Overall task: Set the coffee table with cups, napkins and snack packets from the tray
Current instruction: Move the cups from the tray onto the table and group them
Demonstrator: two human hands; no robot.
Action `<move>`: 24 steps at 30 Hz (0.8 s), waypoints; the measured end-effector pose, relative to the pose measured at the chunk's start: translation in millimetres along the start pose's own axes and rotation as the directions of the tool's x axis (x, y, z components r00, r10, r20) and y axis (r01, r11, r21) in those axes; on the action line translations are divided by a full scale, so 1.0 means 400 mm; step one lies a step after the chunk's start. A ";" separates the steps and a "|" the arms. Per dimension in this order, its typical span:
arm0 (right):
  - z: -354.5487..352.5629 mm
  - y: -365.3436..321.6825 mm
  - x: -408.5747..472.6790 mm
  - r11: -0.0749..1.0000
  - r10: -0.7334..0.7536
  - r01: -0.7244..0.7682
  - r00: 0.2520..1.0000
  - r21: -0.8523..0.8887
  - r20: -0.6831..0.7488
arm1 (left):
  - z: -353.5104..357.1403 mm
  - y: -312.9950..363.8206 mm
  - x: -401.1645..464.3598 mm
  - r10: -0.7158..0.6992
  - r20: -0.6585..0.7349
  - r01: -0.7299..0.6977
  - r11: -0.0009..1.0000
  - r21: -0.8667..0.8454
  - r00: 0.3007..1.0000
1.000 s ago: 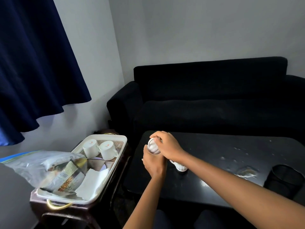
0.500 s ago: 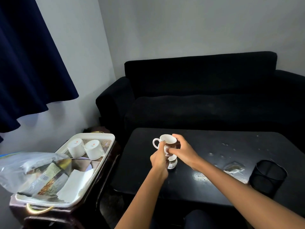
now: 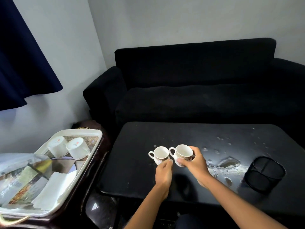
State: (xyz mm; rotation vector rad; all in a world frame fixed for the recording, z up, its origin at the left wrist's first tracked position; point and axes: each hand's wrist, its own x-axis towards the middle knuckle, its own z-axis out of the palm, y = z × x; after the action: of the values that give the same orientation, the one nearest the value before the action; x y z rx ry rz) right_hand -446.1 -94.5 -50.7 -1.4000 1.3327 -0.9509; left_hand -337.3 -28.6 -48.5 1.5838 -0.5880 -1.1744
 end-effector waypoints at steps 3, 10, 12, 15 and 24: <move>-0.006 0.043 0.018 0.999 0.036 -0.036 0.999 -0.025 -0.015 | -0.013 -0.052 0.015 0.060 -0.181 -0.025 0.982 0.189 0.982; 0.003 0.103 0.051 0.995 0.093 -0.093 0.996 -0.036 -0.010 | -0.030 -0.115 0.075 0.181 -0.037 -0.138 0.852 0.505 0.983; 0.007 0.106 0.060 0.995 0.093 -0.093 0.996 -0.037 -0.006 | -0.026 -0.126 0.090 0.191 -0.021 -0.143 0.799 0.583 0.981; 0.014 0.107 0.081 0.995 0.087 -0.086 0.996 -0.046 0.011 | -0.015 -0.141 0.106 0.180 -0.011 -0.131 0.755 0.643 0.984; 0.030 0.106 0.118 0.997 0.044 -0.041 0.998 -0.070 0.053 | 0.001 -0.170 0.121 0.187 -0.038 -0.114 0.737 0.666 0.982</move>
State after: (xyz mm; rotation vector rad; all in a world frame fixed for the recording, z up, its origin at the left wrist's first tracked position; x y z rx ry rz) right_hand -440.5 -137.9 -98.2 -1.4337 1.3599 -0.8398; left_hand -330.6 -45.3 -130.0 2.1279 -1.1351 -0.7778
